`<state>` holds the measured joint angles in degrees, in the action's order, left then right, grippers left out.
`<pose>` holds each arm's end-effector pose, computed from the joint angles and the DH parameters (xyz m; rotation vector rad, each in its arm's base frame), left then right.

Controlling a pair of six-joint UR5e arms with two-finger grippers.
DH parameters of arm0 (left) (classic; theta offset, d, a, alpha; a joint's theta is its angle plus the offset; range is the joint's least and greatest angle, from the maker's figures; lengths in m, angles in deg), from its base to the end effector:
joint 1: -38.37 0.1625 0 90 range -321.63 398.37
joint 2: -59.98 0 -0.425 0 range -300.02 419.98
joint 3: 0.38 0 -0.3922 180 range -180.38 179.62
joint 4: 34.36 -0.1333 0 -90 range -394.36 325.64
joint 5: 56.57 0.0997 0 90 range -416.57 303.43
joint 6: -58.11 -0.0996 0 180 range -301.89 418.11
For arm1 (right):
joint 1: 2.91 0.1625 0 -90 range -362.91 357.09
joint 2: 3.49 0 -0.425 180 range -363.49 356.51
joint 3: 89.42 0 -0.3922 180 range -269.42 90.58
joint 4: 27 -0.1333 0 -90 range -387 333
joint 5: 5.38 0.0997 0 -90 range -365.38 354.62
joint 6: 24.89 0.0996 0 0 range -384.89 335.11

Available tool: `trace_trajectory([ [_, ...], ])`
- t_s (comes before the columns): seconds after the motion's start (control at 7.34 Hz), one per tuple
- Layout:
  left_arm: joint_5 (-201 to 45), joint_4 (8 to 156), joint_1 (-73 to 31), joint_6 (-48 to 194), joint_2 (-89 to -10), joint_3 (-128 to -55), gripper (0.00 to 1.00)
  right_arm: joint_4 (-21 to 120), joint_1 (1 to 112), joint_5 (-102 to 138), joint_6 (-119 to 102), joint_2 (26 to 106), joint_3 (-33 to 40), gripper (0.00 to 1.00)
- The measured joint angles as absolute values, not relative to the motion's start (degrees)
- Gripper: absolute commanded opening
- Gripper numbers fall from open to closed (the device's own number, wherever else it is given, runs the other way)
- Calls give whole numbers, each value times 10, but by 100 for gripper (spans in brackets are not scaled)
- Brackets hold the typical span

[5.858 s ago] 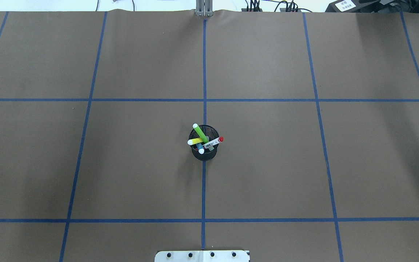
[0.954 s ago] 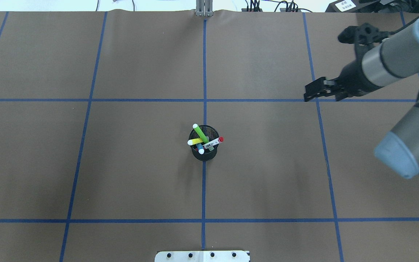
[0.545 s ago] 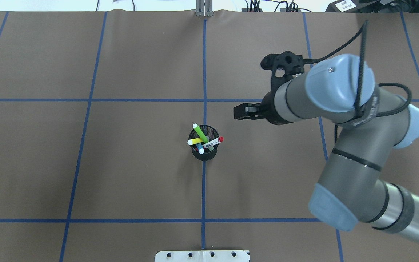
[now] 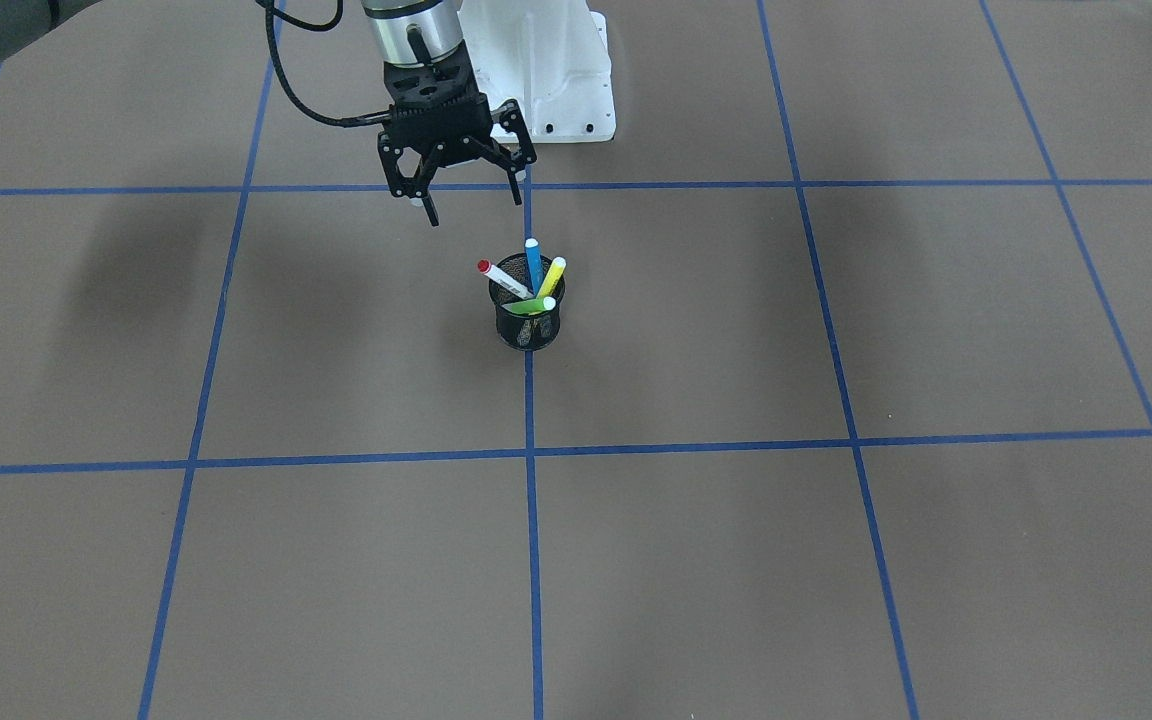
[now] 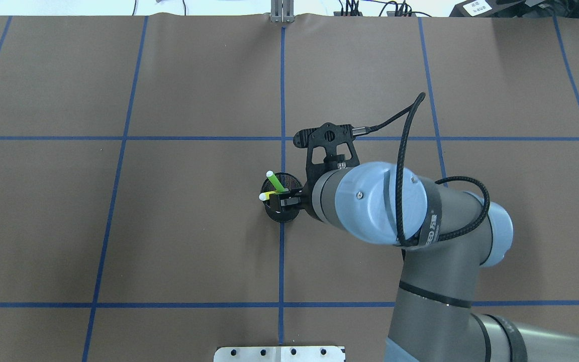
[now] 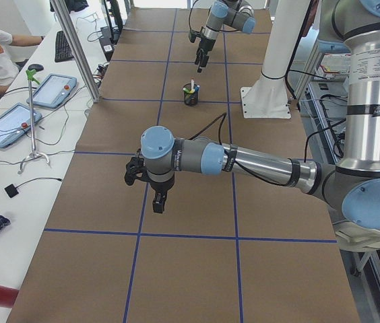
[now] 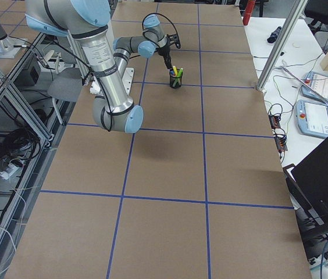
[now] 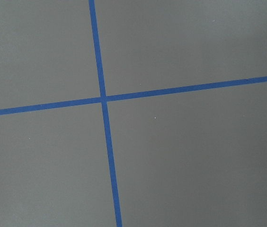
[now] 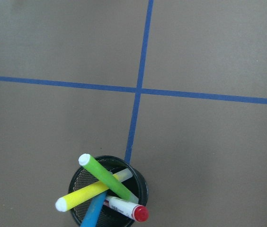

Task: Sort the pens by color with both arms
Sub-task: 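Move the right gripper over the black mesh pen cup, then lower the right gripper and grasp the blue marker in the cup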

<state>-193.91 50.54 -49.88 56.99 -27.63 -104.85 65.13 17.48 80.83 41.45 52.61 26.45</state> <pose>-0.0456 -0.4746 0.5599 0.1103 0.8261 0.0975 -0.4873 -0.3303 0.1454 0.4332 -0.9095 -0.0189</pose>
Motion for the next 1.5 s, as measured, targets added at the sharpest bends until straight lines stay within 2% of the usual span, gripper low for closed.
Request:
trace_trajectory([
  [0.14,-1939,505,-499,570,-276,-1049,100,651,152,774,412,526,261,76],
  [0.41,-1939,505,-498,570,-275,-1048,100,650,132,747,384,509,237,79],
  [0.68,-1939,505,-498,572,-275,-1048,100,647,128,741,347,484,209,60],
  [0.82,-1940,505,-498,573,-275,-1048,100,643,128,740,344,478,201,54],
  [0.95,-1940,505,-498,573,-275,-1048,100,635,128,739,344,477,193,51],
  [1.5,-1941,505,-498,573,-275,-1048,100,586,128,730,351,476,160,51],
])
